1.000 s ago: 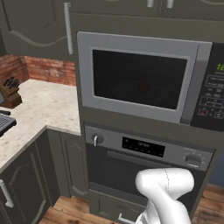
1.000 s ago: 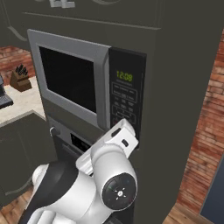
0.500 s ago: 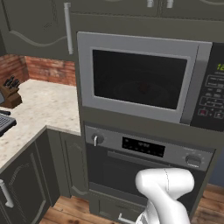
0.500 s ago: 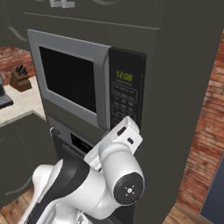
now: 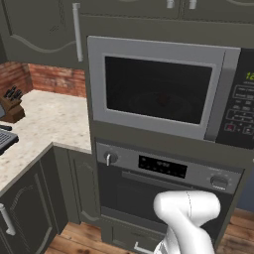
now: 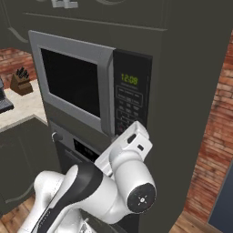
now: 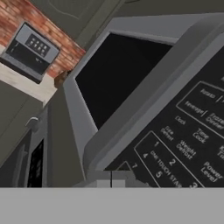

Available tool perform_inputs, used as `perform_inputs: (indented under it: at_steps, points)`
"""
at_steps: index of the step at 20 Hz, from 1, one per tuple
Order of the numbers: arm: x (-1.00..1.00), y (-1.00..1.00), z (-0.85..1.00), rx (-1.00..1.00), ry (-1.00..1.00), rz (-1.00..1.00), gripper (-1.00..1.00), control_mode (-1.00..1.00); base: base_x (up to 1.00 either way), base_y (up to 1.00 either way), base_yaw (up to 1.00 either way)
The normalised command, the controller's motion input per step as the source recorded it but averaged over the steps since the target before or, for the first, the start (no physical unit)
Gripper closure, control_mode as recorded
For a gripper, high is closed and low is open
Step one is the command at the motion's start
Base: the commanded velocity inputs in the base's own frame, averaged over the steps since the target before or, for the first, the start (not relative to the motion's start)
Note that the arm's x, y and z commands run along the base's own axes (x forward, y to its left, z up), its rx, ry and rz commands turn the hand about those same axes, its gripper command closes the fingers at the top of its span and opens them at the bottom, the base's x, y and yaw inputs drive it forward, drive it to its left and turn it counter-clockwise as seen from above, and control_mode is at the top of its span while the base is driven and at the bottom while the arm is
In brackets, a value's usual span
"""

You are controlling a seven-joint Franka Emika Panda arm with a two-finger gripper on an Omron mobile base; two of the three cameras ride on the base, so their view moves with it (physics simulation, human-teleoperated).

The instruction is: Transport the fish from the fridge to the microwave and turn on the microwave.

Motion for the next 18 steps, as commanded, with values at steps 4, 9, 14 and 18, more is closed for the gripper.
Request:
perform_inputs:
  at_steps: [4, 9, 14, 18]
  points:
    - [0.17, -0.19, -0.18, 0.00, -0.01, -0.03, 1.00, -1.00, 0.00, 0.00, 0.00]
    - [0.04, -0.23, -0.12, 0.00, -0.01, -0.05, 1.00, -1.00, 0.00, 0.00, 0.00]
    - [0.07, -0.09, -0.11, 0.00, -0.01, -0.05, 1.00, -1.00, 0.00, 0.00, 0.00]
    - [0.19, 0.00, -0.05, 0.00, -0.02, -0.02, 1.00, -1.00, 0.00, 0.00, 0.00]
